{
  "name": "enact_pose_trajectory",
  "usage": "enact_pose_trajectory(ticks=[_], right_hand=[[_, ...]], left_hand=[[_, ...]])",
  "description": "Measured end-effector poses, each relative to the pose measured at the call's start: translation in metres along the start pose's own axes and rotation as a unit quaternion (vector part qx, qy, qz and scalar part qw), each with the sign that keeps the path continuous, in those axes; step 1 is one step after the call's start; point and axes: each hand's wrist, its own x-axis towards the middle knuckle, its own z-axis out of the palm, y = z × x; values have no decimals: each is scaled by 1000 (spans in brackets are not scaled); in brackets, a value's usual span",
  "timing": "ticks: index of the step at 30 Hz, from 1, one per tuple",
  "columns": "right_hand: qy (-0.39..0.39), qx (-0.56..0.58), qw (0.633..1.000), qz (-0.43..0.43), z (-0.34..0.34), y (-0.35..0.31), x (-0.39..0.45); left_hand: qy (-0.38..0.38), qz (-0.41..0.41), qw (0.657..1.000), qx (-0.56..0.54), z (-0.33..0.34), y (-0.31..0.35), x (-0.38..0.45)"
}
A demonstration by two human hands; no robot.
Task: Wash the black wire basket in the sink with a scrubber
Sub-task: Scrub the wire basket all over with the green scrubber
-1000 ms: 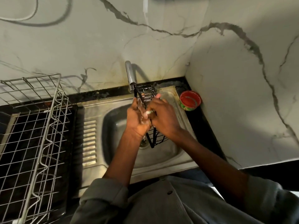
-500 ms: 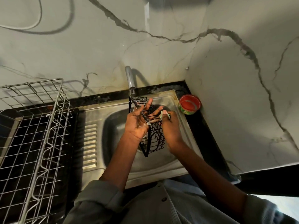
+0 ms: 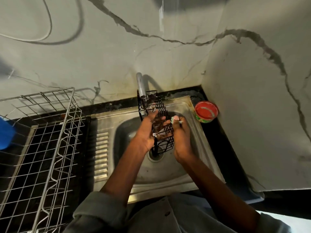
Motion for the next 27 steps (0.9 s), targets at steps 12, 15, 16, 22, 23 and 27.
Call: enact_pose_trajectory(ticks=[12,15,16,22,23,27], right_hand=[[1,-497,828,-262,-9,-32,4],[-37,-482,837,-256,0,-47,15],[-74,-461,854,-229,-1,-51,18],[-168,-346,919,-81,-28,-49,27],[-140,-334,929,-79,-29,-46,26],[-55,-345,930,-111,-30,-37,22]], left_hand=[[-36,2,993,-116,-9,-18,-9],[-53,1,991,-119,-6,-19,-9],[-55,5,992,-117,-6,-19,-8],[-62,7,997,-45,-12,-20,-8],[-68,12,997,-27,-11,-21,-8],[-65,5,998,11,-3,-24,-11]])
